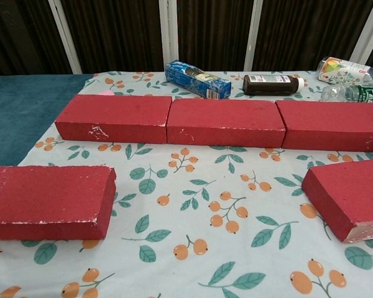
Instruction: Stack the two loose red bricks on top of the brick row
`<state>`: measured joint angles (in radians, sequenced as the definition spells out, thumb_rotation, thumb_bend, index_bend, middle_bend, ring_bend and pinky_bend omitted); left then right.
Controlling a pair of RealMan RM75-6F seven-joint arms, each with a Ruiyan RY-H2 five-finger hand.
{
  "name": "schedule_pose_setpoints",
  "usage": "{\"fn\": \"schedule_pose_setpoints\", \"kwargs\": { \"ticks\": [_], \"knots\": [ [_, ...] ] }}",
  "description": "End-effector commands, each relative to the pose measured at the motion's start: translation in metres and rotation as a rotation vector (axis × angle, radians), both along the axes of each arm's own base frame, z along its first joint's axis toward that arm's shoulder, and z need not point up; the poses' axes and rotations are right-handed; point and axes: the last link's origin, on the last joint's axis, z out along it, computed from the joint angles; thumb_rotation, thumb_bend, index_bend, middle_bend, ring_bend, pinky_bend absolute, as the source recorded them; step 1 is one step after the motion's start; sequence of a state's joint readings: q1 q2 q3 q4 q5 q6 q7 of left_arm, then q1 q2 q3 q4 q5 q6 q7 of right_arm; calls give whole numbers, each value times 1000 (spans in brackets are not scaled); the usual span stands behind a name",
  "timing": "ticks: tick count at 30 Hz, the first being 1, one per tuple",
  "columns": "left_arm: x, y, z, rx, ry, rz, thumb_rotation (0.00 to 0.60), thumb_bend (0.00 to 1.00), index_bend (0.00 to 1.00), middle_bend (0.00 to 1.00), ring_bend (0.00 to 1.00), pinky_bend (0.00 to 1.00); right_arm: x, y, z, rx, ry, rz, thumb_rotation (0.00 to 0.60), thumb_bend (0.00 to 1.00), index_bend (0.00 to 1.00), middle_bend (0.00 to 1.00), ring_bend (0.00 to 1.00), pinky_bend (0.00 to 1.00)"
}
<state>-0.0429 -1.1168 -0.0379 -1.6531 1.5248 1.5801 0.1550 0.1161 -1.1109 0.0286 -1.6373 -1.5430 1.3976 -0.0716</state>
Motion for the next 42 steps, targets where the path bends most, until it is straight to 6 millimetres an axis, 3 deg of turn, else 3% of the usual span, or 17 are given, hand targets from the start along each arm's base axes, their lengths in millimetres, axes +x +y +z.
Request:
{"fn": "schedule_pose_setpoints", "kwargs": {
  "ticks": [1,8,18,42],
  "knots": [
    [0,-1,1,-3,-2,0,600,2,37,0,0,152,5,-2,0,72,27,46,600,205,0,0,0,0],
    [1,-1,1,-3,-7,-3,600,2,36,0,0,154,17,-10,1,220,152,88,600,205,0,0,0,0],
    [2,-2,-2,-6,-2,-6,600,2,39,0,0,160,29,-27,-28,431,228,113,600,205,0,0,0,0],
    [3,1,-7,1,23,9,600,2,40,0,0,160,47,-68,-63,458,255,72,600,205,0,0,0,0]
  ]
}}
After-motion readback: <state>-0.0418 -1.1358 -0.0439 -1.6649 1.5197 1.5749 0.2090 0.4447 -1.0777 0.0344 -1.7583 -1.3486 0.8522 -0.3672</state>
